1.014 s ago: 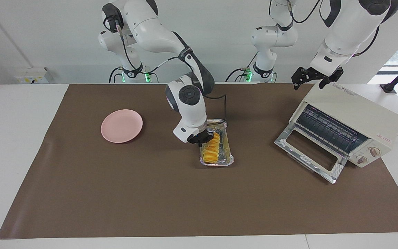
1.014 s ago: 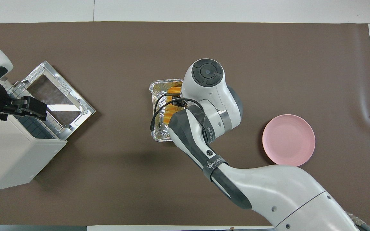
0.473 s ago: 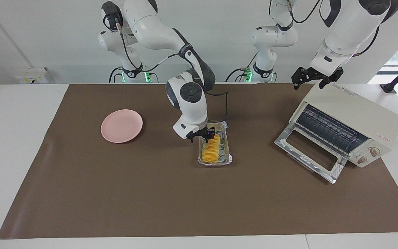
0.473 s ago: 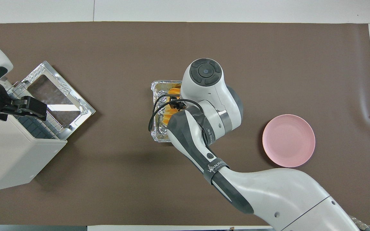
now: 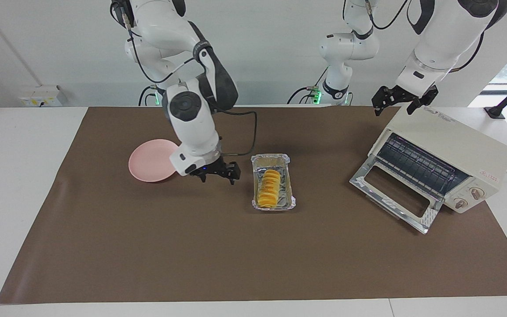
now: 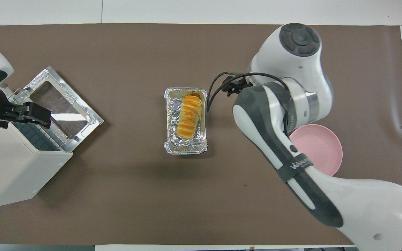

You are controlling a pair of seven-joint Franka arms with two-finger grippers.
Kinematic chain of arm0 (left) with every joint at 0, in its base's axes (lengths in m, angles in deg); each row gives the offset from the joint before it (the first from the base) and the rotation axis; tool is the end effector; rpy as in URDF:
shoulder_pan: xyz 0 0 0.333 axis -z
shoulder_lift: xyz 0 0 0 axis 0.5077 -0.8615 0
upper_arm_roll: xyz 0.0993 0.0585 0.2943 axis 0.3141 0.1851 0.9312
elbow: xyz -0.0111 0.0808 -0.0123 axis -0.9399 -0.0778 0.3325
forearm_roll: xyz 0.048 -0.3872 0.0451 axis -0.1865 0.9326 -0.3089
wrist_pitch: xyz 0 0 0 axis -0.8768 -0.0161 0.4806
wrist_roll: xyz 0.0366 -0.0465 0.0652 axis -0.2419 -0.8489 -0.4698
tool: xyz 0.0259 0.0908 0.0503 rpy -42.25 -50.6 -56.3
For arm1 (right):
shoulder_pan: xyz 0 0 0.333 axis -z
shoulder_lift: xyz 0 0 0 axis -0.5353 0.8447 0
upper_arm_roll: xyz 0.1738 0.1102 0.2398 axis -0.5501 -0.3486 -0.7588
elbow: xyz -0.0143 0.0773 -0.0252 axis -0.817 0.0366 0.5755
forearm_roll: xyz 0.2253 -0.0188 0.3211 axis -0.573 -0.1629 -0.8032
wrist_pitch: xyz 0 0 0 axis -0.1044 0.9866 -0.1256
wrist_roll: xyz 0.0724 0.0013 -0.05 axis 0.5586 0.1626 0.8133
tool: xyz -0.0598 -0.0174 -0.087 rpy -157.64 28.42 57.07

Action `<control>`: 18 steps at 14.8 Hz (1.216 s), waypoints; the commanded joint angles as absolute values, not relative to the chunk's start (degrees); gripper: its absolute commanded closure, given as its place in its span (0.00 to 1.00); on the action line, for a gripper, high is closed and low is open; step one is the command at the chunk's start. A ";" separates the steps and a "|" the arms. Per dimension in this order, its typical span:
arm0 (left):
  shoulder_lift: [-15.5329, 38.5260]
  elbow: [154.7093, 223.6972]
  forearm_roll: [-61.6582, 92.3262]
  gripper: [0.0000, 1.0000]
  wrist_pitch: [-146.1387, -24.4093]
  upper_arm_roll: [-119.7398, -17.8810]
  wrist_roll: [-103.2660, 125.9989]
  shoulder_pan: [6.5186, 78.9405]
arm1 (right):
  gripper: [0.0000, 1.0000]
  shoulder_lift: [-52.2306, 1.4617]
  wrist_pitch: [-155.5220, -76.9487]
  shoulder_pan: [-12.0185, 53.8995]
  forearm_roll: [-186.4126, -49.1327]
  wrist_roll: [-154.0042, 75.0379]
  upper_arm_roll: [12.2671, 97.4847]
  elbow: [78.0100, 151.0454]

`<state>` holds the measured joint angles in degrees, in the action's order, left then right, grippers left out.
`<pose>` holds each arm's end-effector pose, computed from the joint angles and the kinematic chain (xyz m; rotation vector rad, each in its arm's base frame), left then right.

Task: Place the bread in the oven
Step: 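Withdraw the right gripper while the left gripper reaches toward the tray, then grasp the foil tray edge with the left gripper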

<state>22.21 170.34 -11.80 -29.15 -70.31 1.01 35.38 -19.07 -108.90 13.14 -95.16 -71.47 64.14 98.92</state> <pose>0.5284 -0.0837 0.6187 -3.0836 0.1121 0.1895 0.6377 0.2106 0.4408 -3.0180 0.2447 0.0509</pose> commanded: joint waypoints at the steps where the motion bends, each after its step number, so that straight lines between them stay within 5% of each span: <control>1: 23.75 171.59 -11.12 0.00 -30.65 -70.18 1.46 35.52 | 0.00 -22.70 -105.97 19.16 -95.62 -61.23 63.48 100.34; 9: 22.10 171.24 -8.57 0.00 -40.49 -74.40 11.19 43.85 | 0.00 -30.96 -92.61 33.06 -88.87 -33.88 63.75 100.42; 14: 3.48 165.09 -10.50 0.00 -52.40 -74.31 29.47 56.77 | 0.00 -38.43 -85.05 36.85 -87.63 -31.66 63.83 101.13; 18: -2.59 166.32 -10.68 0.00 -61.32 -74.31 33.19 59.50 | 0.00 -42.91 -82.22 37.37 -85.78 -31.75 63.83 103.31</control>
